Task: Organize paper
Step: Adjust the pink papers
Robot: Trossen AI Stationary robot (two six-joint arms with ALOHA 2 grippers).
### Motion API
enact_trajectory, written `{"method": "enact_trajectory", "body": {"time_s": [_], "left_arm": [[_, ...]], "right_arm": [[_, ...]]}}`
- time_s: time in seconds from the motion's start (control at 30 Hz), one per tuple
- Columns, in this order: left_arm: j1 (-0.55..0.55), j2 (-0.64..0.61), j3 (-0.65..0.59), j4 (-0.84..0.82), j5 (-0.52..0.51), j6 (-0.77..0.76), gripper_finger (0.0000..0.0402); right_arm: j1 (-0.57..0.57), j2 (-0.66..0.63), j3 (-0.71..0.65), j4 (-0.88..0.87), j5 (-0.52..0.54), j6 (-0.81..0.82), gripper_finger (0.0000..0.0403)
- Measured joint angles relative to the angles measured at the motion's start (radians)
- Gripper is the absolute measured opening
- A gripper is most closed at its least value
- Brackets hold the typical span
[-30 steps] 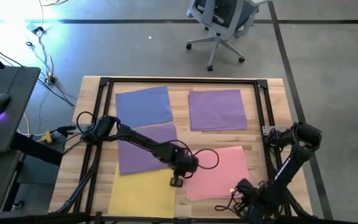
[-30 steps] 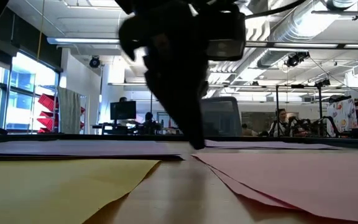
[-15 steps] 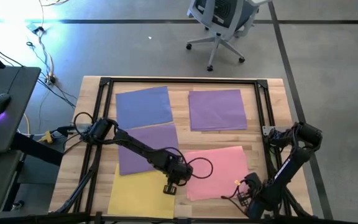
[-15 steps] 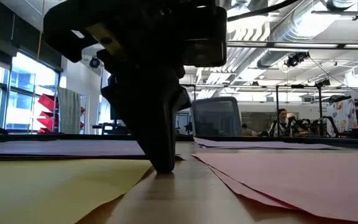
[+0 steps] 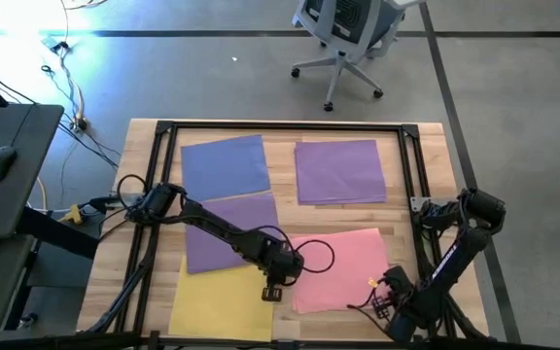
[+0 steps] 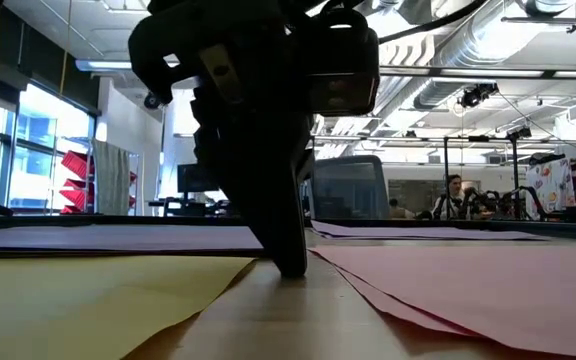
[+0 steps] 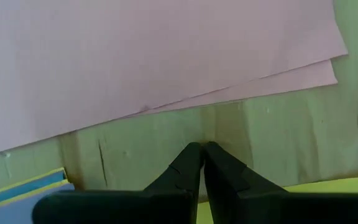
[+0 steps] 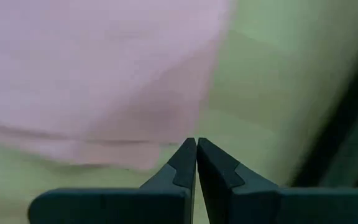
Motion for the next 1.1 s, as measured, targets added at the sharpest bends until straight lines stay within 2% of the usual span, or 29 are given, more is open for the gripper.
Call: {"method": "enact_trajectory", "body": {"time_s": [0.2,0.37,0.63,0.77,0.9,1.1], "left_arm": [[-0.011,0.000,0.000,0.007,-0.025,-0.008,0.0000],[-0.007,0.000,0.000,0.012,-0.052,-0.010,0.0000],[0.000,0.005,0.000,0.043,-0.082,-0.048,0.0000],[0.000,0.005,0.000,0.044,-0.094,-0.061,0.0000],[0.001,0.005,0.001,0.037,-0.104,-0.072,0.0000],[0.001,0.005,0.001,0.032,-0.110,-0.089,0.0000]], "right_arm": [[-0.023,-0.001,-0.075,0.087,0.003,-0.033,0.0000],[-0.041,0.000,-0.069,0.126,0.005,-0.121,0.0000],[-0.041,-0.013,-0.027,0.203,0.109,-0.200,0.0000],[-0.041,-0.013,-0.026,0.201,0.092,-0.217,0.0000],[-0.041,-0.013,0.010,0.160,0.021,-0.228,0.0000],[-0.039,-0.014,0.069,0.166,0.000,-0.284,0.0000]]}}
